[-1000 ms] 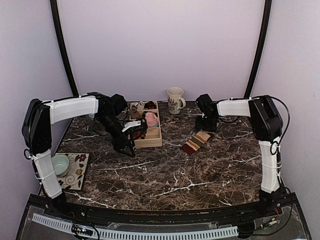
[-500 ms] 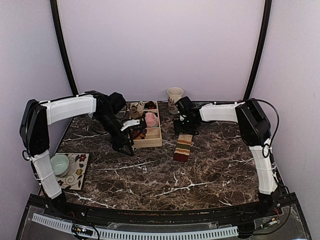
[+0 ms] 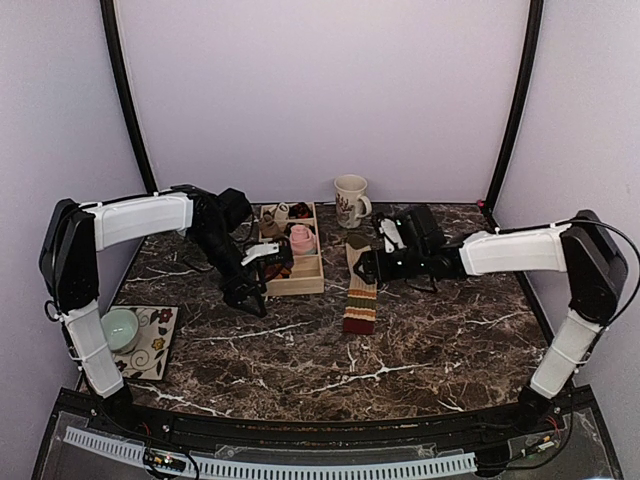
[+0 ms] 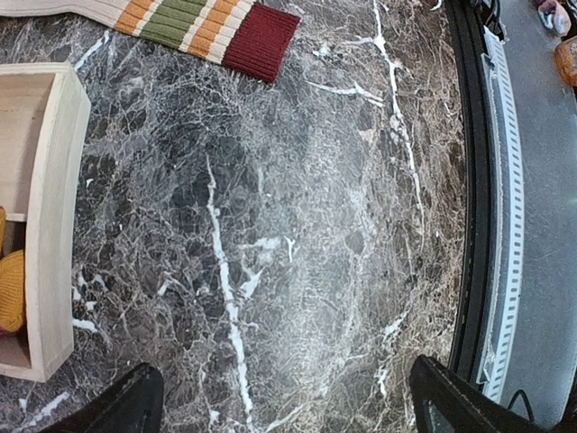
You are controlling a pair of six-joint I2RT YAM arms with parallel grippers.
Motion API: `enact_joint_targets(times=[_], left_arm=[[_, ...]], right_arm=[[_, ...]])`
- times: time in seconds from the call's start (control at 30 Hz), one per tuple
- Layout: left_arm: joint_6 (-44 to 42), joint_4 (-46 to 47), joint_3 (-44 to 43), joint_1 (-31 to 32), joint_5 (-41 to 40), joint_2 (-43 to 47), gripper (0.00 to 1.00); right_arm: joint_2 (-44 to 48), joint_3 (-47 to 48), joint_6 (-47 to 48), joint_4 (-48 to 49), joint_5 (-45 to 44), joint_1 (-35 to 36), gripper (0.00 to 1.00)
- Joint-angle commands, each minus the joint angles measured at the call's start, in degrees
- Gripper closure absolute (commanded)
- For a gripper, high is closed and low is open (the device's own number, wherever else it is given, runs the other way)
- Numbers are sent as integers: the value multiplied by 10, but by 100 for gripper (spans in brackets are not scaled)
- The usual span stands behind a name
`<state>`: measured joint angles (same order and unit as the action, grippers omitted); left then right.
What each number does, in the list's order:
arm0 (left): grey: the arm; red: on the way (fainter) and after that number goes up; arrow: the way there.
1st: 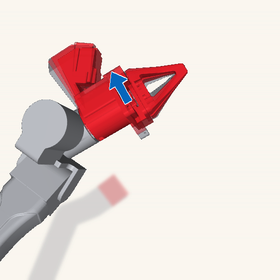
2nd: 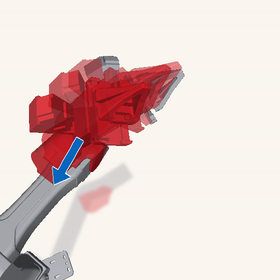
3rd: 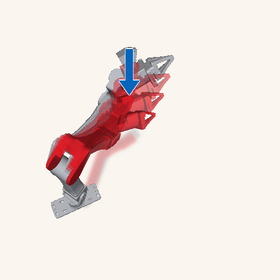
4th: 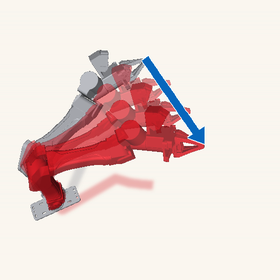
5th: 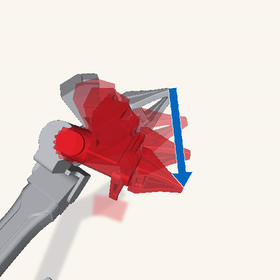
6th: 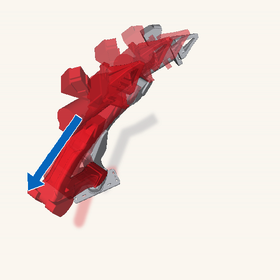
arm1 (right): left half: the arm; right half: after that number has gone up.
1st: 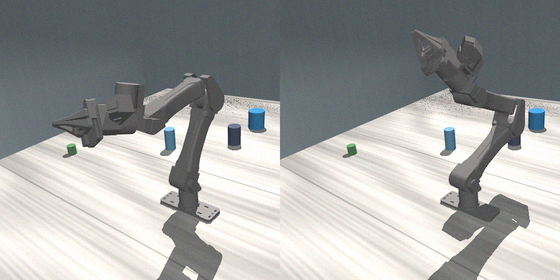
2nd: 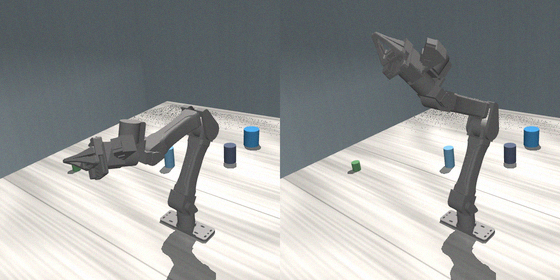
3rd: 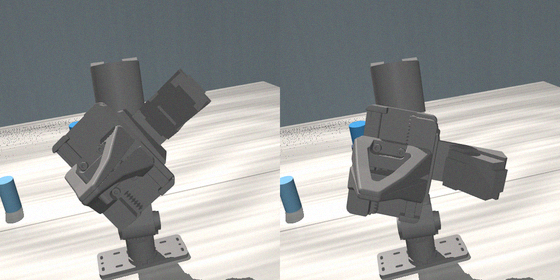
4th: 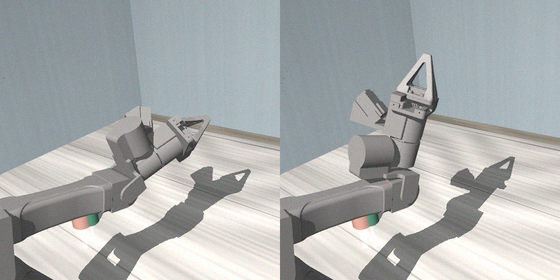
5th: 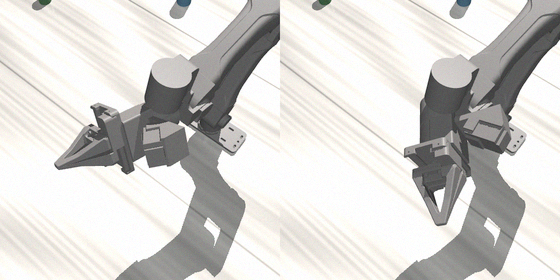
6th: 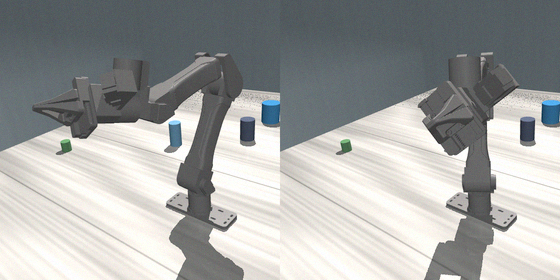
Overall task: Roll the socks
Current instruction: Move the sock to the center of the board.
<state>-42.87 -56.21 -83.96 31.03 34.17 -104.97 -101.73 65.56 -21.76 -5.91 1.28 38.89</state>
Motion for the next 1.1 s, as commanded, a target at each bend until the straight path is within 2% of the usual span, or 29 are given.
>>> enact_joint_targets(times=[0.0, 0.13, 0.33, 0.5, 0.63, 0.87, 1.07], left_arm=[[2, 16, 22, 0, 1, 26, 1], [8, 24, 22, -1, -2, 20, 1], [5, 19, 23, -1, -2, 10, 1], [2, 15, 26, -1, -4, 7, 1], [2, 13, 22, -1, -1, 4, 1], [-3, 7, 15, 0, 6, -4, 1], [-2, 4, 14, -1, 3, -7, 1]], right_arm=[[71, -180, 43, 196, 27, 26, 19], [89, -278, 72, 276, 18, 69, 24], [38, -278, 163, 284, -20, 119, 46], [33, -288, 212, 308, -45, 151, 50], [26, -289, 218, 295, -67, 163, 58], [78, -305, 246, 290, -82, 186, 53], [55, -268, 311, 275, -76, 188, 52]])
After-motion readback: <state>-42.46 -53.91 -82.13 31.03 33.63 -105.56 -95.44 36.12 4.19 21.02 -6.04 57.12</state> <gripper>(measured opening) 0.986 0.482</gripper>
